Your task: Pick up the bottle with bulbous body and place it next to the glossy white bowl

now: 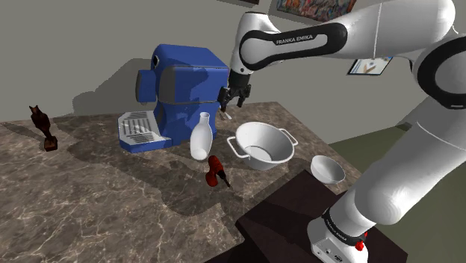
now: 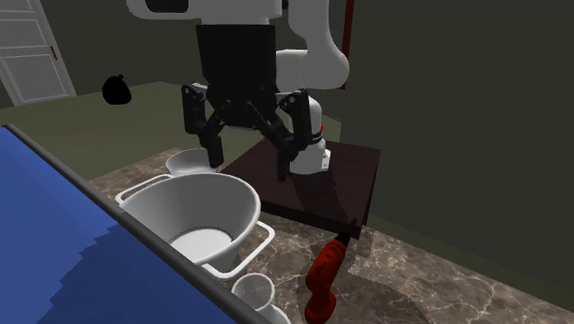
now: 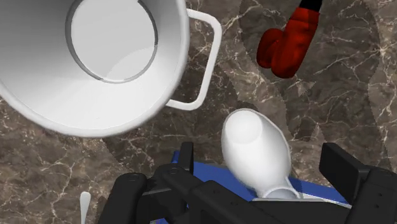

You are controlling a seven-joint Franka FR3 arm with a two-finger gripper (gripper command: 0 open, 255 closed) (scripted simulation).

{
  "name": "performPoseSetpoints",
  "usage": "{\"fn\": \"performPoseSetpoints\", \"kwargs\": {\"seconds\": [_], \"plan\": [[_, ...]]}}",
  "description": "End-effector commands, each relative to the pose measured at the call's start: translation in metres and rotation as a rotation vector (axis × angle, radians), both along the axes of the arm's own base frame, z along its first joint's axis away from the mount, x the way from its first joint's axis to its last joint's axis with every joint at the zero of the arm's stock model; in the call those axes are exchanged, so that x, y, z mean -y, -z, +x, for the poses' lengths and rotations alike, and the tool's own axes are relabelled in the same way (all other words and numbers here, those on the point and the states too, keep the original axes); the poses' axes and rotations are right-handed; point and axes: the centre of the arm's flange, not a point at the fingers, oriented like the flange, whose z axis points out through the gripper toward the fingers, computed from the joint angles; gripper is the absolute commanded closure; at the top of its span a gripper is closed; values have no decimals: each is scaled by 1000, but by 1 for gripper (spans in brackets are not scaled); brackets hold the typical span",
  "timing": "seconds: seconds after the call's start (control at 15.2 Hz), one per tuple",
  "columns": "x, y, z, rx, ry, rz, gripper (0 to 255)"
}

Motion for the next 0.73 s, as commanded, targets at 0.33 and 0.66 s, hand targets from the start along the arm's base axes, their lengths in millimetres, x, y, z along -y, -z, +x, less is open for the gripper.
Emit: {"fn": "performPoseSetpoints", "kwargs": {"seconds": [0.33, 0.66], "plan": [[-41, 50, 74, -26, 4, -11, 0], [-59, 78, 107, -38, 5, -17, 0]]}}
